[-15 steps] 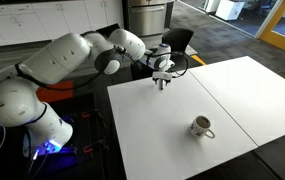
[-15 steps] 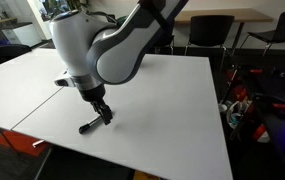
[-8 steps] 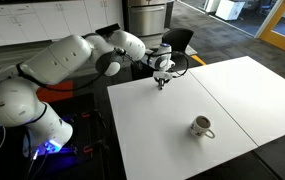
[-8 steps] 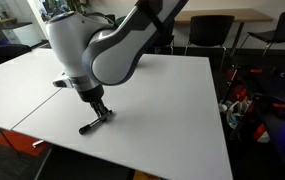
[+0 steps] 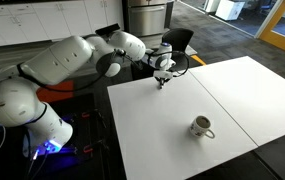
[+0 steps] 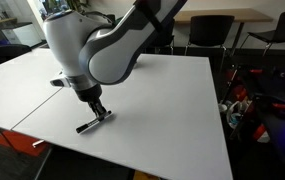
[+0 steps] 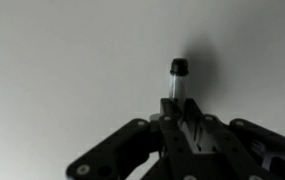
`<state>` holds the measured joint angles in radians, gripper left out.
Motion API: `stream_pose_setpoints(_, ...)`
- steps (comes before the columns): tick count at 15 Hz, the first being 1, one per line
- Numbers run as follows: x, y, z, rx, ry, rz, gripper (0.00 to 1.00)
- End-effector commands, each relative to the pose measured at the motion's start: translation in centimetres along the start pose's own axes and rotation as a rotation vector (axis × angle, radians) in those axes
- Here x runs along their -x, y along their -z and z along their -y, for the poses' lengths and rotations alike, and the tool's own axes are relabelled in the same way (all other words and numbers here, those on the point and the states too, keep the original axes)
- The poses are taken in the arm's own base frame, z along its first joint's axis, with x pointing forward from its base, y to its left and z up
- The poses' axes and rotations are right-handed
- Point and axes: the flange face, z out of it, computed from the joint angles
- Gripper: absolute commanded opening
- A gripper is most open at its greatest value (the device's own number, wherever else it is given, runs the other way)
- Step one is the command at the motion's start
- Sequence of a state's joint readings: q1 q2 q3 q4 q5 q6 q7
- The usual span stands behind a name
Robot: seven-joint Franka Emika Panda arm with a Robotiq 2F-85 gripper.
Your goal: Pick the marker and put it in the cup
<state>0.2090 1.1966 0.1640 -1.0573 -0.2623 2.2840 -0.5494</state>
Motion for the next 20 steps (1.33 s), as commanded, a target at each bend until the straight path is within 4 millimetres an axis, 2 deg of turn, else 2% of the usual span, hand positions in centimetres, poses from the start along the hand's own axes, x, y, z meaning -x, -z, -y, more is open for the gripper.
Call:
stream_pose_setpoints(1, -0.3, 3.3, -0.3, -0.008, -0.009, -0.023, 0.05)
stream_pose_setpoints(6, 0.0, 8.5, -1.4, 0.035, -0.082, -0.051, 0.05)
stream_pose_setpoints(11, 1.9, 13.2, -1.8, 0.055, -0.239, -0.045, 0.05)
stream_pose_setpoints(20, 7.0, 18.3, 0.2, 0.072, -0.47, 0.018, 0.05)
